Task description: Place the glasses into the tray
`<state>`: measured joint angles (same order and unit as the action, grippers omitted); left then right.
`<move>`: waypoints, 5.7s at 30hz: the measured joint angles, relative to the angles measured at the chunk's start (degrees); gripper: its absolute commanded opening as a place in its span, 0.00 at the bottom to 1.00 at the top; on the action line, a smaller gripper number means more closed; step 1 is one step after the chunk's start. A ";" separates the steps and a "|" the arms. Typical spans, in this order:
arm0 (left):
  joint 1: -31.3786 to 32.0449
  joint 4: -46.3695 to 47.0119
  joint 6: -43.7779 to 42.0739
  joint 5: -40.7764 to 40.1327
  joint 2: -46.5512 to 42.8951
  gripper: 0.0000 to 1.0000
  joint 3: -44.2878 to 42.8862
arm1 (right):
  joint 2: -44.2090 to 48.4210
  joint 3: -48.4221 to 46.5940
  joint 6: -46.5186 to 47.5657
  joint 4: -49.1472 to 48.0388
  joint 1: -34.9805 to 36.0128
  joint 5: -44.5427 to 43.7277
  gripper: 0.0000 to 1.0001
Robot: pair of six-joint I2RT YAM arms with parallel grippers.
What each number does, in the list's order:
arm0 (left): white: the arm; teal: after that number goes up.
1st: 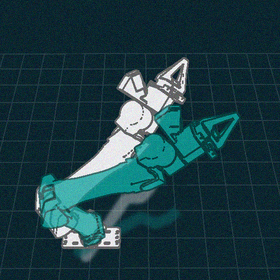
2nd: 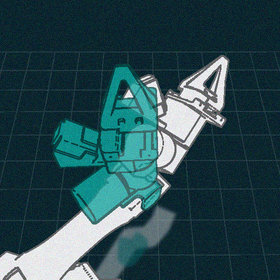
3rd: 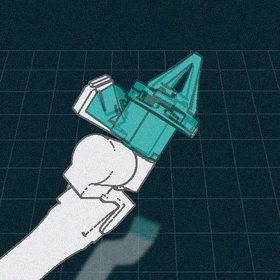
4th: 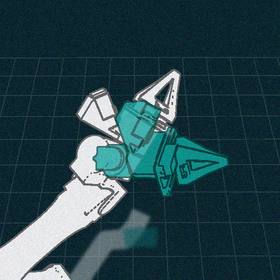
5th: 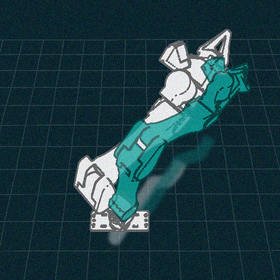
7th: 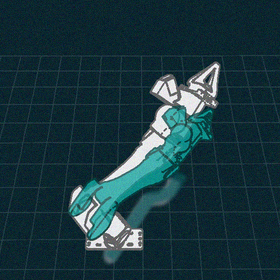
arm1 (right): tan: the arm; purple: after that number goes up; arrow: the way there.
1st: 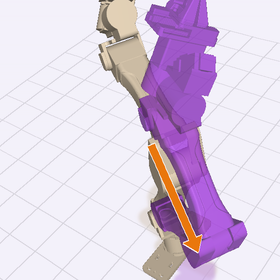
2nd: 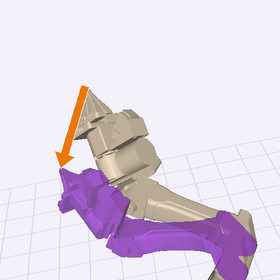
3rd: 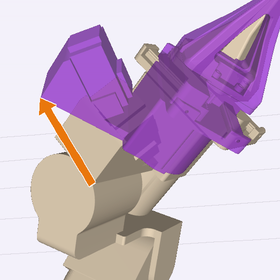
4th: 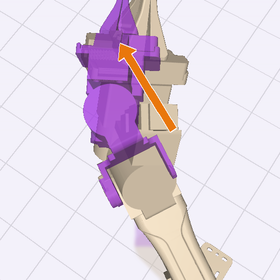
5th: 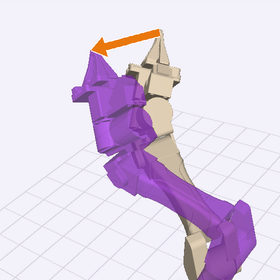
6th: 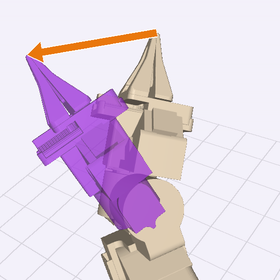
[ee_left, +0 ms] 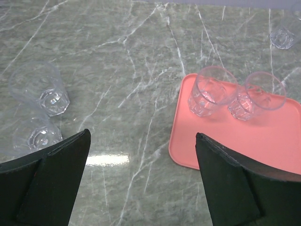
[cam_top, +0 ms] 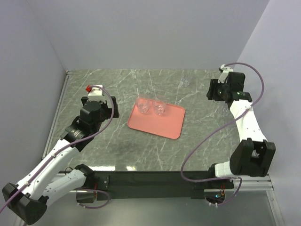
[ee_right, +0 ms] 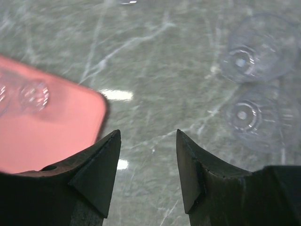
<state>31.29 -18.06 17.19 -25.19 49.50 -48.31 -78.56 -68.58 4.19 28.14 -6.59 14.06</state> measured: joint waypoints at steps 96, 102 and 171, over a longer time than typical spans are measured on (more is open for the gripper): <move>-0.04 1.09 -0.66 0.39 -1.25 0.99 0.33 | -14.08 -4.04 15.43 10.49 18.62 12.24 0.00; -0.11 1.11 -1.05 0.39 -1.11 0.98 0.35 | -18.01 -8.13 15.76 10.86 21.79 10.14 0.00; -22.12 2.29 5.09 9.73 11.67 0.99 1.84 | 18.43 18.45 19.56 8.76 7.17 23.96 0.50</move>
<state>9.17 -15.77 22.28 -15.46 61.17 -46.48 -60.14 -50.13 23.75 36.91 0.58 38.02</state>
